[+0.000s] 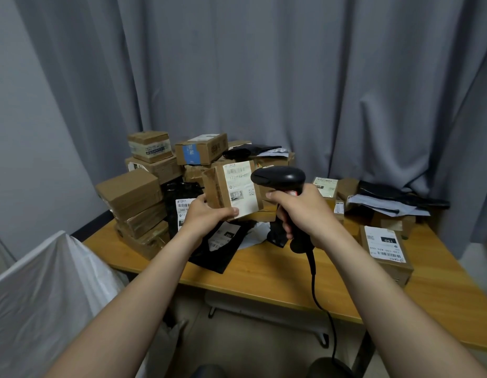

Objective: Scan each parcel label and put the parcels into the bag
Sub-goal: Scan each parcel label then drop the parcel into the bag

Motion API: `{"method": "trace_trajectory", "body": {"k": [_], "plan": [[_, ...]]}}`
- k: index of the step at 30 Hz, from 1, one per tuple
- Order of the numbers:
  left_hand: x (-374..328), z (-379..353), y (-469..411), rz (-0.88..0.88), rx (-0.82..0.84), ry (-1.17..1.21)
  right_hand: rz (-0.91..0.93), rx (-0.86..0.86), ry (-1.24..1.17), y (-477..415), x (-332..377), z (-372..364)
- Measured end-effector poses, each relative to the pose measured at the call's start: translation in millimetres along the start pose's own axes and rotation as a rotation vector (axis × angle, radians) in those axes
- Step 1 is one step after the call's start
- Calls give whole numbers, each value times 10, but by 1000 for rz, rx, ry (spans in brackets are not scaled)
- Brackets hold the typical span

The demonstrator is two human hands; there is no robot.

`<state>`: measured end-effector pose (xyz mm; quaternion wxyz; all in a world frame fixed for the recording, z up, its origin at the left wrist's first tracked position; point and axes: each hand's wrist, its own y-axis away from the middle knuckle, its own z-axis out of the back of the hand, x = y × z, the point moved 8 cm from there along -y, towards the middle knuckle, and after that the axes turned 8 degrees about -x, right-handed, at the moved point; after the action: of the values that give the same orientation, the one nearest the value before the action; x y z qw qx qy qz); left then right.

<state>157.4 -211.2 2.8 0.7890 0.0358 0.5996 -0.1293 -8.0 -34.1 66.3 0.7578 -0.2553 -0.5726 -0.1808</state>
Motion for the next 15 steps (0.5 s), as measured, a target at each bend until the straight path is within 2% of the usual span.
{"method": "trace_trajectory", "body": {"k": [10, 15], "plan": [[101, 196, 105, -13, -39, -58, -39, -45, 35, -60, -188, -96], [293, 638, 320, -23, -153, -259, -35, -47, 53, -55, -323, -382]]}}
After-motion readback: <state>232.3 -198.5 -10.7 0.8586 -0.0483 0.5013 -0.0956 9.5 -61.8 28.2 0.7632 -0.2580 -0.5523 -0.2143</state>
